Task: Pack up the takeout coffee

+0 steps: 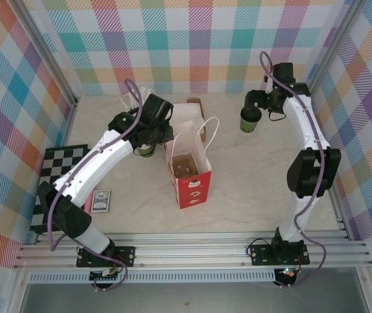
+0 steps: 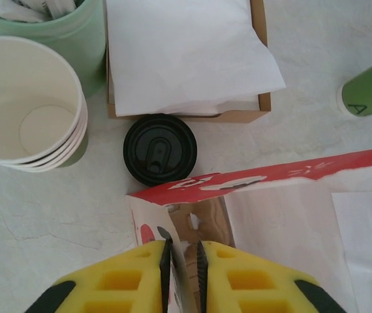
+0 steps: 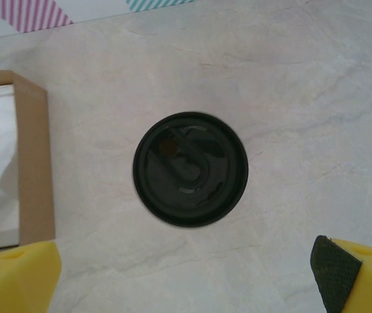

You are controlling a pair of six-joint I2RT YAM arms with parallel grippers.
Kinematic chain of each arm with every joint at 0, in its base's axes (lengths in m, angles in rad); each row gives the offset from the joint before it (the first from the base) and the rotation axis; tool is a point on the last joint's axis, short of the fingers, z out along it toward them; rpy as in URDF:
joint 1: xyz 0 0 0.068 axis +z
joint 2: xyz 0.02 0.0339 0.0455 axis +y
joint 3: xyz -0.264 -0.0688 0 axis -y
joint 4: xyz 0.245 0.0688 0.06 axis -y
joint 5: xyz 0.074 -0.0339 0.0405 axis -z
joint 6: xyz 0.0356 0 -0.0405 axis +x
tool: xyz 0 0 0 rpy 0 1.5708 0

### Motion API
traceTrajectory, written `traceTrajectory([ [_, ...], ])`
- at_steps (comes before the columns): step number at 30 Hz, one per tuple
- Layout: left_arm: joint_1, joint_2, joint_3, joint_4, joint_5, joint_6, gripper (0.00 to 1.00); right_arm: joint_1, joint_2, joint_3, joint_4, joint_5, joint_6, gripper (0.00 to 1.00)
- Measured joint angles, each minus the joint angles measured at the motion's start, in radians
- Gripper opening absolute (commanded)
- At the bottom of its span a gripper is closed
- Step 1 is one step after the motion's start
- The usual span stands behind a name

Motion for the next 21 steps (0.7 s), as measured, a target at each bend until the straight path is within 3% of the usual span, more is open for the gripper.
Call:
traceTrajectory([
  [2, 0.006, -0.001, 0.0, 0.0, 0.008, 0.011, 0.67, -0.006, 0.068, 0.065, -0.025, -0.003, -0.018, 1.0],
  [4, 0.012, -0.011, -0.005, 0.003, 0.007, 0.021, 0.86, -0.008, 0.133, 0.121, -0.051, -0.008, -0.031, 1.0],
  [7, 0.023, -0.076, -0.06, 0.025, -0.023, 0.024, 0.98, -0.009, 0.214, 0.189, -0.085, -0.023, -0.055, 1.0],
  [15, 0.076, -0.319, -0.245, 0.083, -0.161, -0.035, 1.0, -0.009, 0.315, 0.286, -0.141, -0.059, -0.086, 1.0],
  [21, 0.089, -0.341, -0.29, 0.085, -0.19, -0.067, 1.0, -0.009, 0.342, 0.303, -0.151, -0.082, -0.077, 1.0],
])
